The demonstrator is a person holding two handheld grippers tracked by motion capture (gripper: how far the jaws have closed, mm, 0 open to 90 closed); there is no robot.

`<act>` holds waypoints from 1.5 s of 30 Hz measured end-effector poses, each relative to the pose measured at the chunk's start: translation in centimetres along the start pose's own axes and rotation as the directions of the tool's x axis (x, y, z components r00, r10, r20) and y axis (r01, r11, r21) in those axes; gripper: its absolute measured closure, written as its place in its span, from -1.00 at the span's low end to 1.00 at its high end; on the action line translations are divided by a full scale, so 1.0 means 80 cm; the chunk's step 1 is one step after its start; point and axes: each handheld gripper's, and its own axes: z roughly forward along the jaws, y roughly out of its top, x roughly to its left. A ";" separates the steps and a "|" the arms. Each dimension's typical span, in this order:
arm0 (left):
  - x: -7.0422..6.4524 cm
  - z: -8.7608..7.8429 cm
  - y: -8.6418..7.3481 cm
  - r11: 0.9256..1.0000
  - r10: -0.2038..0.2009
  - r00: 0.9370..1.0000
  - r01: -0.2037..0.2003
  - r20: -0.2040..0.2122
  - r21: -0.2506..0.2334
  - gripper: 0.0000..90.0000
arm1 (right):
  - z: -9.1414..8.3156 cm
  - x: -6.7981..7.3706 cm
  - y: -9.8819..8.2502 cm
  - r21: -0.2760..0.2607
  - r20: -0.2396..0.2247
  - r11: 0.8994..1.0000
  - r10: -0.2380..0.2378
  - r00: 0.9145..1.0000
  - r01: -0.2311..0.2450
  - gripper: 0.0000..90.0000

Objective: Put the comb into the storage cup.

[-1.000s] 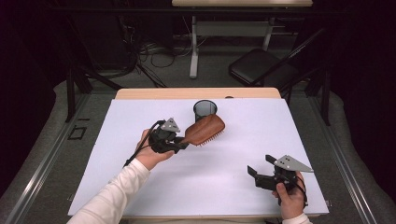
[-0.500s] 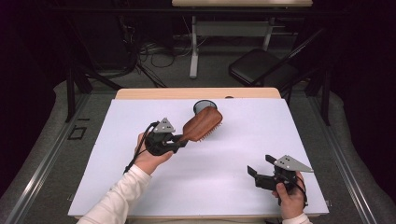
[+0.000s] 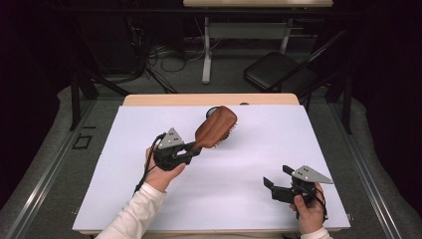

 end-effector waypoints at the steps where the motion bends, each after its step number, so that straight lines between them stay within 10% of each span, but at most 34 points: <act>1: -0.001 0.000 -0.001 1.000 -0.002 1.000 0.002 0.001 -0.007 0.60 | 0.000 0.000 0.000 0.000 -0.001 1.000 -0.001 1.000 0.001 -0.69; 30: -0.018 0.004 -0.031 0.999 0.035 0.999 -0.035 -0.028 -0.026 0.60 | 0.014 0.009 0.012 0.078 -0.042 0.997 0.014 0.999 -0.011 -0.72; 45: -0.019 -0.003 -0.031 0.998 0.032 0.999 -0.034 -0.043 -0.052 0.60 | 0.039 0.008 0.054 0.157 -0.085 0.975 0.173 0.981 -0.158 -0.79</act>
